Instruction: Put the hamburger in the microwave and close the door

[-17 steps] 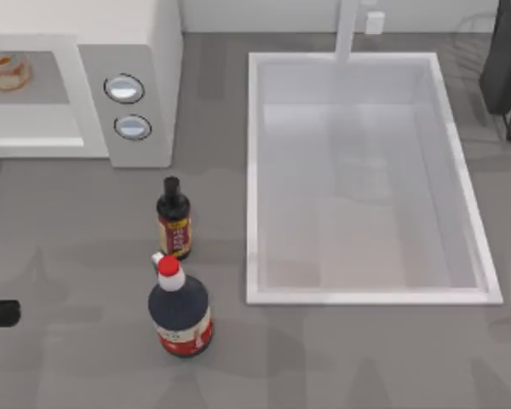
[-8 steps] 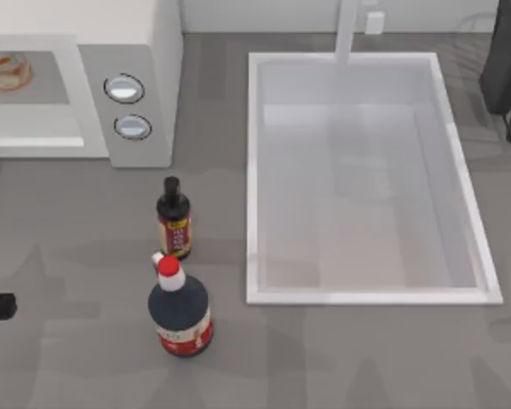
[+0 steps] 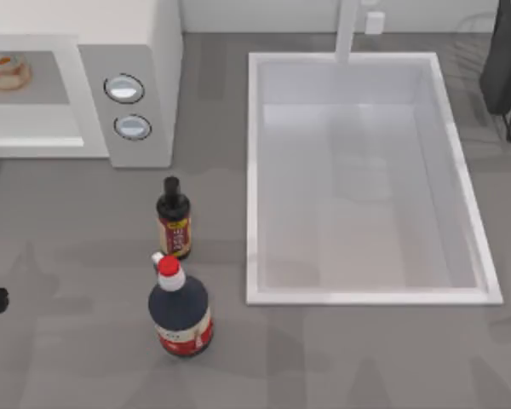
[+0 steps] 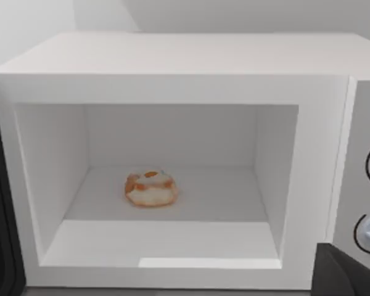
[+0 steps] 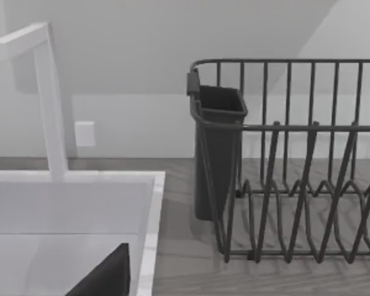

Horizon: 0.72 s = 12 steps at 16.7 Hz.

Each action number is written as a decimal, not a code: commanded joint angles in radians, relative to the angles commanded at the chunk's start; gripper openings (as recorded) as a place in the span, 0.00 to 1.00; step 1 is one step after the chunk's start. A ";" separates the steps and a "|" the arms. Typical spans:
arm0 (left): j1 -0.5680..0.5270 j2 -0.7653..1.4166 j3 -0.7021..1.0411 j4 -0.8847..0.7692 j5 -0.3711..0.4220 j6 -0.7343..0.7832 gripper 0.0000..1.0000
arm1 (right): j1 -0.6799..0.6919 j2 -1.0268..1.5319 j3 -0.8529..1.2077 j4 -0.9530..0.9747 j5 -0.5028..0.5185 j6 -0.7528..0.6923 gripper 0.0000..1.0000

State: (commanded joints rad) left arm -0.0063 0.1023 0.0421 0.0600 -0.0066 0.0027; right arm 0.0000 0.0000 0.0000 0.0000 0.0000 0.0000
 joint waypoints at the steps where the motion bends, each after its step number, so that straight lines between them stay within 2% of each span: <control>1: -0.003 -0.001 0.000 -0.001 -0.003 0.000 0.00 | 0.000 0.000 0.000 0.000 0.000 0.000 1.00; 3: -0.040 -0.011 0.001 -0.010 -0.040 0.000 0.00 | 0.000 0.000 0.000 0.000 0.000 0.000 1.00; 9: -0.261 -0.073 -0.007 -0.071 -0.260 -0.001 0.00 | 0.000 0.000 0.000 0.000 0.000 0.000 1.00; 12: -0.323 -0.100 -0.010 -0.091 -0.323 -0.002 0.00 | 0.000 0.000 0.000 0.000 0.000 0.000 1.00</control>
State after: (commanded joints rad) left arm -0.3294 0.0020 0.0322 -0.0308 -0.3297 0.0010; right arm 0.0000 0.0000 0.0000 0.0000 0.0000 0.0000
